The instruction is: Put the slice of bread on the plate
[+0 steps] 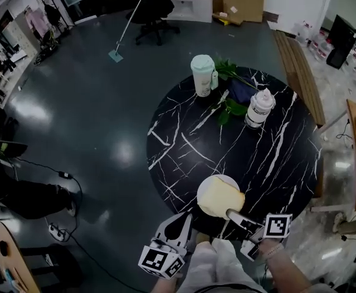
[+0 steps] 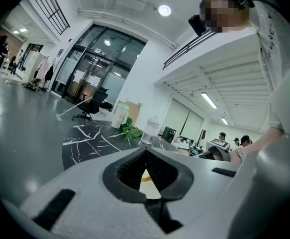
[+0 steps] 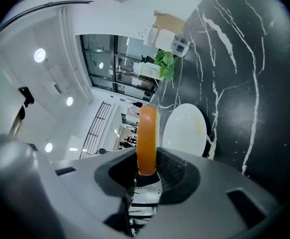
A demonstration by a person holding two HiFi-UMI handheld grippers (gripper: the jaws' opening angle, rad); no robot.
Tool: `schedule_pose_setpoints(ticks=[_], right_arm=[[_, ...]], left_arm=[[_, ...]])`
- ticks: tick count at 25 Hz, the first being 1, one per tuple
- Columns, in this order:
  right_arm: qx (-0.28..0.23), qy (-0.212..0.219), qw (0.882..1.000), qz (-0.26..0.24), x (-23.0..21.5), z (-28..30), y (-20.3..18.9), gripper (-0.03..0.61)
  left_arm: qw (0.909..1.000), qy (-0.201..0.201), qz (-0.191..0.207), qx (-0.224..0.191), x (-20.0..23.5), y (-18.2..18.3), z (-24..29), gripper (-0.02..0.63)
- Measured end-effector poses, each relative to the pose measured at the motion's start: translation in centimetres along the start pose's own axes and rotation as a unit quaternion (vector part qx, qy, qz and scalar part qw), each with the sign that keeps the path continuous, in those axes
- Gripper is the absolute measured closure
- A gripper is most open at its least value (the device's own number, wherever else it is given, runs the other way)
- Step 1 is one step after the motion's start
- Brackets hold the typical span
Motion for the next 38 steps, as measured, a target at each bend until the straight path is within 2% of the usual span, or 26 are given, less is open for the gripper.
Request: schedule_pose_setpoints(ticks=[5,12,16,20,25,27,29,33,35,38], right_arm=[[0.000,0.006,1.000,0.022,-2.5,0.6,0.5,0.486],[-0.013,-0.006,0.997,0.080,-5.0,0.9,0.5,0.486],[-0.008,-0.009,0.994,0.109,-5.3,1.0,0.4,0.486],[-0.003,0.000,0.993,0.117,-4.7,1.2,0.8,0.481],[-0.007,0.018,0.993,0.116,-3.4,1.4,1.1,0.362],[-0.012,0.016,0.993,0.117,-2.9,1.4,1.1,0.338],[-0.015,0.006,0.994,0.110,-2.4,1.4,1.2,0.318],[0.008,-0.029,0.998,0.050,-1.2,1.8,1.5,0.210],[0.038,-0.045,0.998,0.005,-0.6,2.2,1.3,0.178],[0.103,-0.065,0.991,-0.048,-0.2,2.5,0.9,0.170]], left_arm=[[0.9996,0.013,0.004,-0.023,-0.1,-0.5,1.3,0.607],[0.9985,0.023,0.008,-0.049,0.4,-0.6,3.1,0.607],[0.9980,0.029,0.002,-0.056,0.6,-0.4,3.4,0.607],[0.9978,0.035,-0.001,-0.057,0.7,-0.3,3.3,0.607],[0.9973,0.039,-0.007,-0.061,0.8,0.0,3.0,0.607],[0.9971,0.039,-0.009,-0.064,0.8,0.1,2.9,0.607],[0.9970,0.039,-0.012,-0.066,0.8,0.1,2.8,0.607],[0.9966,0.040,-0.021,-0.069,0.7,0.0,2.5,0.607],[0.9965,0.041,-0.025,-0.069,0.6,0.0,2.2,0.607],[0.9961,0.042,-0.032,-0.071,0.5,0.0,1.9,0.607]])
Point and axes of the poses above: the fingertips, and each gripper's own axes: z forward along the fingers, x to its left, y out of its top, the point moved 6 cm from there along -z, backward along the fingers, and after that the axes turned 7 degrees about y, right-handed, at the moved point
